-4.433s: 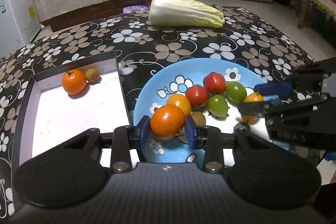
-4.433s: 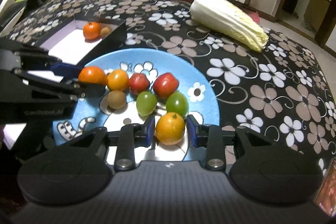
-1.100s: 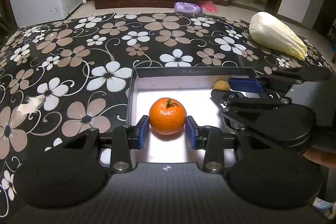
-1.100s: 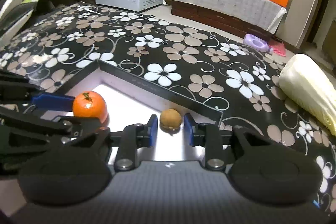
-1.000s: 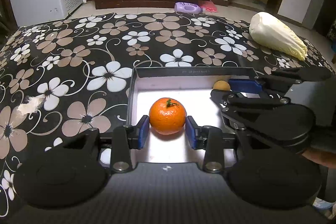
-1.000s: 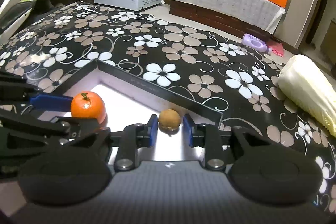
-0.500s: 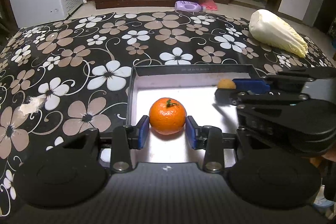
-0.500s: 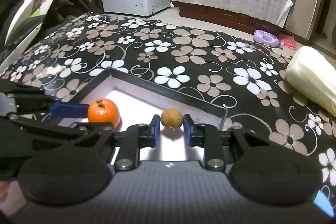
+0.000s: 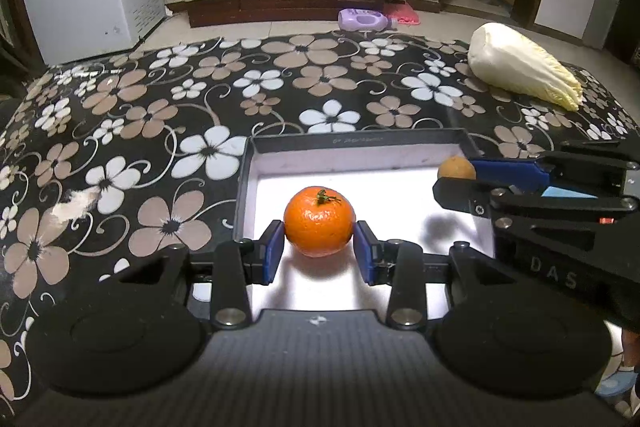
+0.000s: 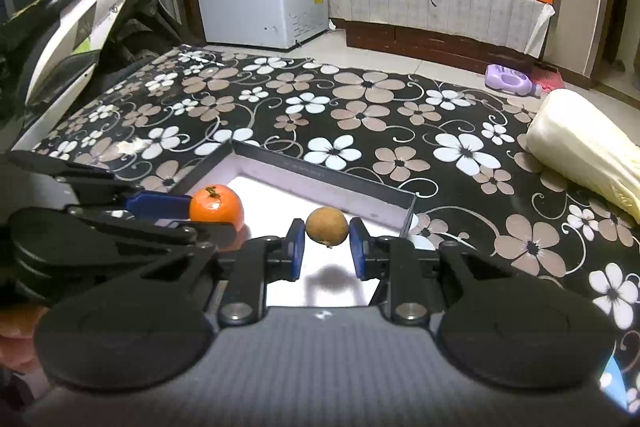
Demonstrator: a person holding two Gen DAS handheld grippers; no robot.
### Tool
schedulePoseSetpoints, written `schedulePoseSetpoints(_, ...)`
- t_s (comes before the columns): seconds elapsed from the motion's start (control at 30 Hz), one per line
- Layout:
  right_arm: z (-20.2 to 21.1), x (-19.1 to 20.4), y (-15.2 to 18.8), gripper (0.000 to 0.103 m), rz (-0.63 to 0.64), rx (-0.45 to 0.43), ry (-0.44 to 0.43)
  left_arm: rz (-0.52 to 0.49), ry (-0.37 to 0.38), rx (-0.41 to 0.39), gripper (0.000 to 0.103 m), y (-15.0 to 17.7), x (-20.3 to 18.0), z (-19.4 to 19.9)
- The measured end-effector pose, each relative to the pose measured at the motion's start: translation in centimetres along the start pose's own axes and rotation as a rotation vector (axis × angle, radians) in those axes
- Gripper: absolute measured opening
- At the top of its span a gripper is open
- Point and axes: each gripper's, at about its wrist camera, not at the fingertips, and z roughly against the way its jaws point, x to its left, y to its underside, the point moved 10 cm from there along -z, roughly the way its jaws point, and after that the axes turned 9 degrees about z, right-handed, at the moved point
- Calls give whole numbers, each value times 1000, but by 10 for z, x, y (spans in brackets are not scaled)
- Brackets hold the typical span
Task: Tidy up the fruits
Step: 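Grasp the brown kiwi fruit with the right tool while the left tool holds the tangerine, then carry the tangerine and kiwi fruit over to the blue plate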
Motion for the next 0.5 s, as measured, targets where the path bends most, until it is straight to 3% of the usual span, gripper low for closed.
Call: schedulePoseSetpoints(0.5,37,-12,2,27,-25,-46,15,-35,17,-26,44,-3,-28,17)
